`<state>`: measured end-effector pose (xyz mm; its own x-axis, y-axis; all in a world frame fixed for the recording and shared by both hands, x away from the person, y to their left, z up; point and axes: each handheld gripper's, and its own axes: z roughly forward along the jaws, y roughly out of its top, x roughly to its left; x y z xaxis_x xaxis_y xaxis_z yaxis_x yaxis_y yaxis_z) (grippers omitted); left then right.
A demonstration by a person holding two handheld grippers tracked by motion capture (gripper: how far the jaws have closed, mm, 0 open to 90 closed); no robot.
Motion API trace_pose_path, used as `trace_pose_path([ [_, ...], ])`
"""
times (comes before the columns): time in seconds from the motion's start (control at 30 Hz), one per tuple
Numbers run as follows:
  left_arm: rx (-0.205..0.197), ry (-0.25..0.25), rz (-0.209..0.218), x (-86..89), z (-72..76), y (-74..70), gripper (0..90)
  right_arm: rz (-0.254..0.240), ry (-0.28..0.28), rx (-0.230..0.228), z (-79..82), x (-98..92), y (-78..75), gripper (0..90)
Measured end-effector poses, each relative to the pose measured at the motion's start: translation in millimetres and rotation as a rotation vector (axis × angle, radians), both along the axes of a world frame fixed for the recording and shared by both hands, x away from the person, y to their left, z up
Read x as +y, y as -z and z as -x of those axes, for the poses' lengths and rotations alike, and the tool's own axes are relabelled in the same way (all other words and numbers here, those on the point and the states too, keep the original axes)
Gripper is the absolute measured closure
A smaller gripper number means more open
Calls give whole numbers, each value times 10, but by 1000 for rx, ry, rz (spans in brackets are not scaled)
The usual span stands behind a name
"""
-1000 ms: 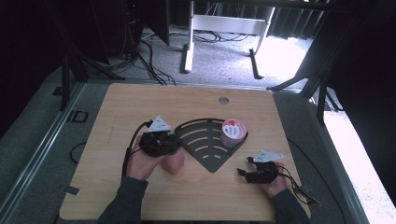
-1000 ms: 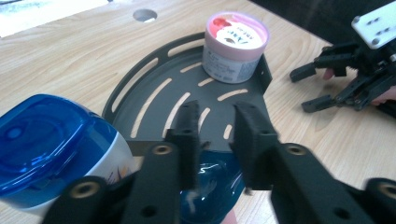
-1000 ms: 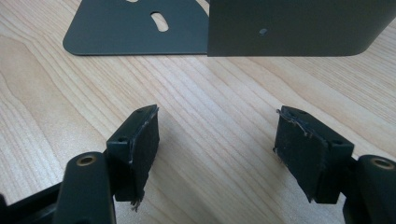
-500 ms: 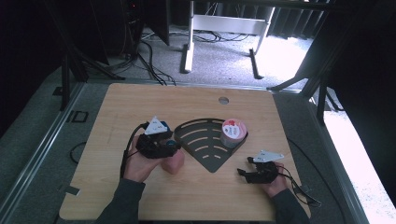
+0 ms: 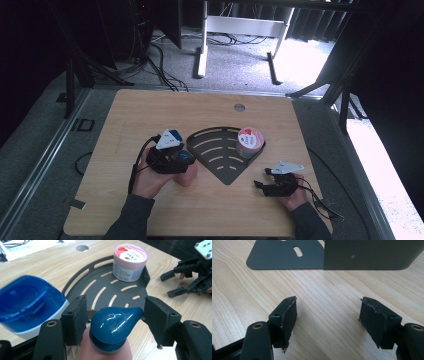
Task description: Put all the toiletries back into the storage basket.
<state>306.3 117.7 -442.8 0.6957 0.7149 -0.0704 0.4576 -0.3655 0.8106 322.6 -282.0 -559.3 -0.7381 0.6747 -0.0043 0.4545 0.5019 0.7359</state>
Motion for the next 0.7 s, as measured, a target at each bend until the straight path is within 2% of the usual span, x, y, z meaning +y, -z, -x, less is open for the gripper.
trace_pose_path([
  [0.13,4,-4,-19,-44,5,74,367,0,-1,-2,-1,-1,0,297],
  [0.17,0,-15,-6,-45,6,96,369,0,-1,-1,-1,-1,0,297],
  [0.27,-10,-26,-2,-39,10,106,399,0,-1,-2,-1,0,0,296],
  [0.43,-23,-39,-4,-53,20,143,391,1,-2,-2,-1,-1,0,296],
  [0.63,-19,-44,-19,-61,22,184,366,1,-1,-1,-1,0,0,295],
  [0.7,-4,-52,-19,-66,6,244,365,0,-2,-1,-1,0,1,295],
])
